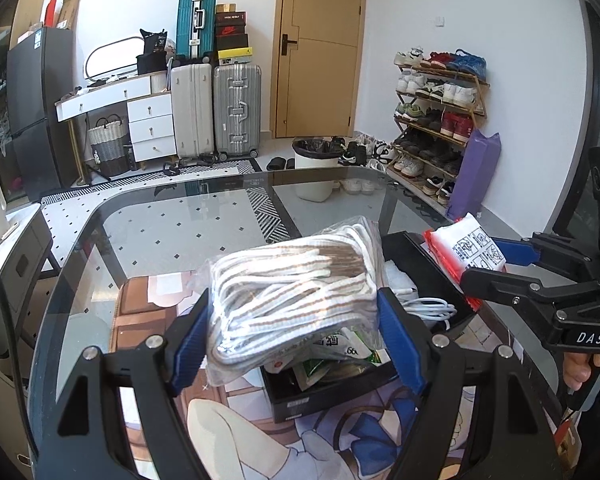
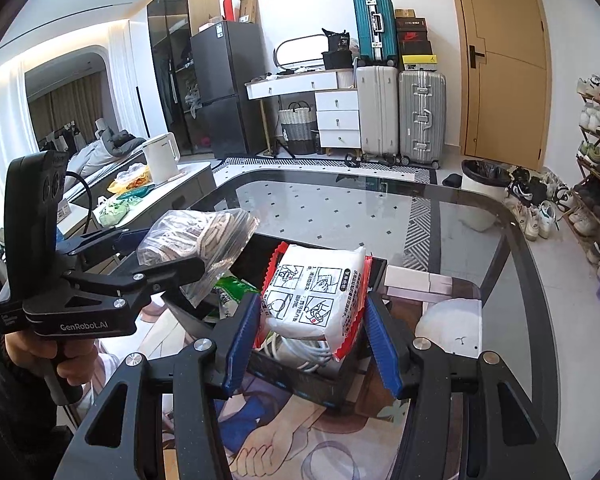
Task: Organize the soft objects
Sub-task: 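Lift and carry the rope bundle and white-red packet over the black box, then open both tools to drop the rope bundle and packet into the box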
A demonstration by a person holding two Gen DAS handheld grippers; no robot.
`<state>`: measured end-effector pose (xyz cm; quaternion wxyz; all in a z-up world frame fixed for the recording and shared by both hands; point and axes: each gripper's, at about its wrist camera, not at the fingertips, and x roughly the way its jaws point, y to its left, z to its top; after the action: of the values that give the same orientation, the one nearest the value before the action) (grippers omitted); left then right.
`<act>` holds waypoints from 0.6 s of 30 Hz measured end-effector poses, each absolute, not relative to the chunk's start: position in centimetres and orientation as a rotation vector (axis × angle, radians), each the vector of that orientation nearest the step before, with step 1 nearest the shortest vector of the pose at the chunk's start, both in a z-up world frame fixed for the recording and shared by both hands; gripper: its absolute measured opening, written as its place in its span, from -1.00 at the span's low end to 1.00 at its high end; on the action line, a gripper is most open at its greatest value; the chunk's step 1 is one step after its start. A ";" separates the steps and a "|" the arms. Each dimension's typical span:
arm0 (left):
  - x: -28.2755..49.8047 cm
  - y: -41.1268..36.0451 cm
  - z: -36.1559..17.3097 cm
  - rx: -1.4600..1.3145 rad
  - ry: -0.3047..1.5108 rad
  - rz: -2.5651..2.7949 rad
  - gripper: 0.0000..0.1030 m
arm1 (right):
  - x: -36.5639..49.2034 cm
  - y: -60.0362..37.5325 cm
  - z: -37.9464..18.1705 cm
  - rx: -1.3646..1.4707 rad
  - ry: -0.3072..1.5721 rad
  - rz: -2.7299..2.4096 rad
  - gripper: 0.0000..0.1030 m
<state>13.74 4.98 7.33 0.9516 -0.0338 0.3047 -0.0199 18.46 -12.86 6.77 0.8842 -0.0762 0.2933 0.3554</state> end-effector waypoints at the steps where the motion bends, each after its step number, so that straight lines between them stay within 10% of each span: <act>1: 13.9 5.0 7.3 -0.069 0.621 -0.040 0.50 | 18.6 -12.8 6.7 -0.162 0.613 0.738 0.04; 18: 17.4 3.7 5.9 -0.001 0.677 -0.025 0.50 | 21.5 -9.6 4.9 -0.276 0.639 0.701 0.04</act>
<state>17.35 3.66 5.86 0.9432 -0.0004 0.3320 -0.0124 21.47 -9.60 4.89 0.8804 -0.1323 0.3067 0.3366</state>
